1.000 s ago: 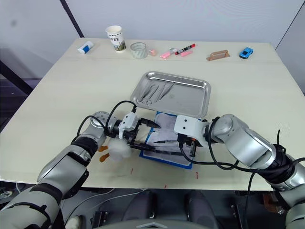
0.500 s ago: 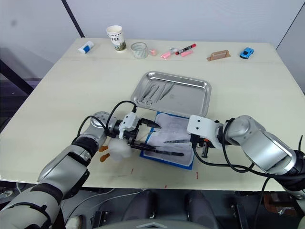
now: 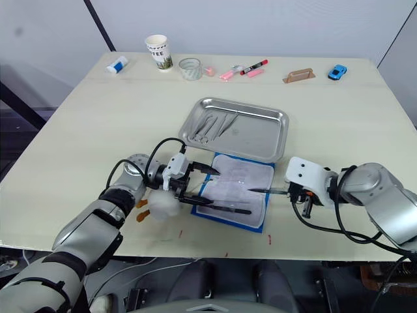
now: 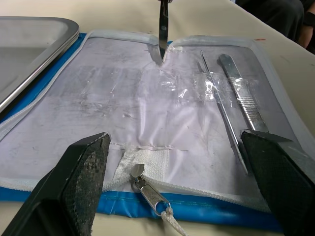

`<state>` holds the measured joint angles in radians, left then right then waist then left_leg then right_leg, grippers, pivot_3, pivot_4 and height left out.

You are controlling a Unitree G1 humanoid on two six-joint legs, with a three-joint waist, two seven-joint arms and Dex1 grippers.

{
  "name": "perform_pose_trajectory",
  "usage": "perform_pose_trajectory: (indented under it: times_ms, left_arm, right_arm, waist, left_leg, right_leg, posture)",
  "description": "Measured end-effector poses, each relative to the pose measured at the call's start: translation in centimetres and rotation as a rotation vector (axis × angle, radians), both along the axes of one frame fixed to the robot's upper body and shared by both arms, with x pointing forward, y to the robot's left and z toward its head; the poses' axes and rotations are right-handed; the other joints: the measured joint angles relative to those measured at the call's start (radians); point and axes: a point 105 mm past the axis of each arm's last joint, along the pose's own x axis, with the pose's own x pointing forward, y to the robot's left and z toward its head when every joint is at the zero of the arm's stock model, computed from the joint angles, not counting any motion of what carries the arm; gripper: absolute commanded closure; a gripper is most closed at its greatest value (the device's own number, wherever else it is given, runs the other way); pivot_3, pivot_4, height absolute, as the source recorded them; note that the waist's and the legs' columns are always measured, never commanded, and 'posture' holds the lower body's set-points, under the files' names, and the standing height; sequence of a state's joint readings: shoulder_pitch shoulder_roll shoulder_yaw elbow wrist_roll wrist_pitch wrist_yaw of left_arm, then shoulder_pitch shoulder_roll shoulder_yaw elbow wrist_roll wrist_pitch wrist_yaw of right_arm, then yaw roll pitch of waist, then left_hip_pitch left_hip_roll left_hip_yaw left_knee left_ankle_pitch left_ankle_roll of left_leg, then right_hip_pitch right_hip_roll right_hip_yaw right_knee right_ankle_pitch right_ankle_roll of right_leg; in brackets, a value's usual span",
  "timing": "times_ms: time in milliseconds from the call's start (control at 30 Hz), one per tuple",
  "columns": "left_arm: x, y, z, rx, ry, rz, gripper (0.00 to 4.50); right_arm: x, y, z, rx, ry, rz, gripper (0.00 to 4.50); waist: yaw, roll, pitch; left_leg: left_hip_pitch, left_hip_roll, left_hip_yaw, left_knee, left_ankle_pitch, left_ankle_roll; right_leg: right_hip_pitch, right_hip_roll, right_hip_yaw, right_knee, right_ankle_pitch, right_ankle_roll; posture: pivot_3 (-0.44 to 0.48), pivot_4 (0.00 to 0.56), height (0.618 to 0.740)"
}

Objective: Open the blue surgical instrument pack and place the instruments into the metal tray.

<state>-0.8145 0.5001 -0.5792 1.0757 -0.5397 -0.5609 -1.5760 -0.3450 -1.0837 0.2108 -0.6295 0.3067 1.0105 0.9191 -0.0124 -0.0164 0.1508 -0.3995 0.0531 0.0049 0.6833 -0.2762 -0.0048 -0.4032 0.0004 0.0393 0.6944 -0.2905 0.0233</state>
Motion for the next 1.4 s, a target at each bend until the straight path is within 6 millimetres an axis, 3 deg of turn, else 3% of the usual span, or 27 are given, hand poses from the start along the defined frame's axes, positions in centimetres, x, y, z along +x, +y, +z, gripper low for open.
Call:
perform_pose_trajectory:
  times_ms: [133, 333, 500, 633, 700, 867, 1000, 1100, 1267, 1400]
  left_arm:
    - [0.0, 0.0, 0.0, -0.013, 0.007, 0.005, 0.00]
    - [0.0, 0.0, 0.0, -0.039, 0.012, 0.020, 0.00]
    - [-0.1, -0.1, 0.0, -0.051, 0.013, 0.021, 0.00]
    - [0.0, -0.3, 0.0, -0.066, 0.016, 0.027, 0.00]
    - [0.0, -0.6, 0.1, -0.080, 0.015, 0.025, 0.00]
    - [-0.1, -0.7, 0.1, -0.090, 0.013, 0.023, 0.00]
    - [-0.1, -0.5, 0.1, -0.088, 0.012, 0.027, 0.00]
    - [-0.1, -0.4, 0.1, -0.084, 0.013, 0.032, 0.00]
    - [-0.1, -0.5, 0.0, -0.087, 0.013, 0.030, 0.00]
    - [-0.1, -0.4, 0.1, -0.088, 0.012, 0.032, 0.00]
  right_arm:
    - [-0.2, -0.6, 0.8, 0.043, 0.009, -0.019, 4.46]
    - [0.8, -0.1, 3.7, 0.180, -0.036, -0.053, 4.46]
    - [2.7, 3.0, 5.4, 0.377, -0.048, -0.081, 4.46]
    - [5.5, 7.2, 6.7, 0.578, -0.072, -0.153, 4.46]
    - [6.7, 8.3, 6.6, 0.614, -0.080, -0.217, 4.46]
    - [10.3, 8.2, 4.5, 0.581, -0.117, -0.456, 4.46]
    - [11.3, 8.8, 4.2, 0.569, -0.134, -0.500, 4.46]
    - [13.1, 10.4, 4.1, 0.586, -0.175, -0.560, 4.46]
    - [13.8, 11.6, 1.5, 0.524, -0.148, -0.550, 4.46]
    - [14.2, 11.3, 0.6, 0.516, -0.132, -0.565, 4.46]
  waist:
    - [0.000, 0.000, 0.000]
    - [0.000, 0.000, 0.000]
    - [0.001, 0.001, 0.001]
    - [0.000, 0.001, 0.000]
    - [0.008, 0.002, 0.000]
    - [0.010, 0.002, 0.000]
    - [0.003, 0.003, 0.000]
    - [-0.002, 0.003, 0.000]
    - [0.000, 0.003, 0.000]
    - [-0.001, 0.004, 0.000]
  left_leg:
    - [0.000, 0.000, 0.000, 0.000, 0.000, 0.000]
    - [0.000, 0.000, 0.000, 0.000, 0.000, 0.000]
    - [0.000, 0.000, 0.000, -0.001, 0.000, 0.000]
    - [0.000, 0.000, 0.000, -0.001, 0.000, 0.000]
    - [-0.002, -0.001, -0.002, -0.001, 0.000, 0.000]
    - [-0.004, -0.006, -0.003, -0.001, 0.000, 0.000]
    - [-0.003, -0.006, -0.005, -0.001, 0.000, 0.001]
    - [-0.003, -0.006, -0.006, -0.001, 0.000, 0.001]
    - [-0.004, -0.007, -0.006, -0.001, 0.000, 0.001]
    - [-0.003, -0.007, -0.007, -0.001, 0.000, 0.001]
  right_leg:
    - [0.000, 0.000, 0.000, 0.000, 0.000, 0.000]
    - [0.000, 0.000, 0.000, 0.000, 0.002, -0.003]
    - [0.000, 0.000, 0.001, 0.000, 0.002, -0.003]
    - [0.000, 0.001, 0.000, 0.001, 0.002, -0.003]
    - [0.000, 0.000, 0.000, 0.000, 0.001, -0.003]
    - [-0.001, -0.002, 0.003, 0.000, 0.000, 0.000]
    - [-0.001, -0.002, 0.003, 0.001, 0.000, 0.000]
    - [-0.001, -0.001, 0.002, 0.002, 0.000, 0.000]
    - [-0.001, -0.002, 0.003, 0.001, 0.000, 0.000]
    - [-0.001, -0.002, 0.002, 0.002, 0.000, 0.000]
  posture:
    - [0.000, 0.150, 0.725]
    - [0.000, 0.150, 0.725]
    - [0.000, 0.150, 0.725]
    - [0.000, 0.150, 0.725]
    - [0.000, 0.150, 0.725]
    - [0.000, 0.150, 0.725]
    - [0.000, 0.150, 0.725]
    - [0.000, 0.150, 0.725]
    - [0.000, 0.150, 0.725]
    - [0.000, 0.150, 0.725]
